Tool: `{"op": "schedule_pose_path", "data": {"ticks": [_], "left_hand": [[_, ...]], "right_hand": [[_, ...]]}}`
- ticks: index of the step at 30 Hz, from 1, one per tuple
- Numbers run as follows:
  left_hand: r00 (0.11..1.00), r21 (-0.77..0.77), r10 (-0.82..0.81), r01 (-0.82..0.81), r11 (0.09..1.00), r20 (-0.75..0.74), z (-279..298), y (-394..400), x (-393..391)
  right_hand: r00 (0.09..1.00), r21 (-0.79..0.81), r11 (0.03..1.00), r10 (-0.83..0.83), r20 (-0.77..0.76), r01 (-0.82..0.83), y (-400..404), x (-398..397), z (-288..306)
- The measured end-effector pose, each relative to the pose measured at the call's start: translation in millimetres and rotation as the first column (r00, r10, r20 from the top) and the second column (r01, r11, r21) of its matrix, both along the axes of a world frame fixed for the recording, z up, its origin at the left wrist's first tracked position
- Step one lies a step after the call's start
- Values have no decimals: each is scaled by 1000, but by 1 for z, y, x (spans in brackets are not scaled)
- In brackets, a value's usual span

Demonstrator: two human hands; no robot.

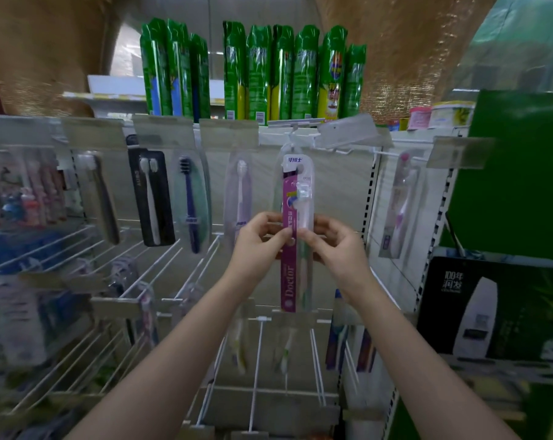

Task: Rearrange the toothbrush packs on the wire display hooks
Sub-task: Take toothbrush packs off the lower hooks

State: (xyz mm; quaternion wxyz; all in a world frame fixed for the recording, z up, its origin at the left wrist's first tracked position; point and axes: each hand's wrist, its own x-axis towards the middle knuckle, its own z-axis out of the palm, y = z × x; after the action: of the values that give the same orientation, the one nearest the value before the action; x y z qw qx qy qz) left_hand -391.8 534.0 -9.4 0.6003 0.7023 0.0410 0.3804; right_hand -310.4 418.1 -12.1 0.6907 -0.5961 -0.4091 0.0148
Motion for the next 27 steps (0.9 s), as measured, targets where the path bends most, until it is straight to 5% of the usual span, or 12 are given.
{"op": "schedule_pose_path", "data": {"ticks": [19, 27], "left_hand": [[983, -63, -66, 56, 996, -173, -70, 0, -90], [963, -19, 40, -47, 999, -266, -103, 16, -97]], "right_hand": [[987, -131, 990, -65, -146, 46, -12, -81, -72], [987, -219, 974, 16, -157, -51, 5, -87, -102]]}}
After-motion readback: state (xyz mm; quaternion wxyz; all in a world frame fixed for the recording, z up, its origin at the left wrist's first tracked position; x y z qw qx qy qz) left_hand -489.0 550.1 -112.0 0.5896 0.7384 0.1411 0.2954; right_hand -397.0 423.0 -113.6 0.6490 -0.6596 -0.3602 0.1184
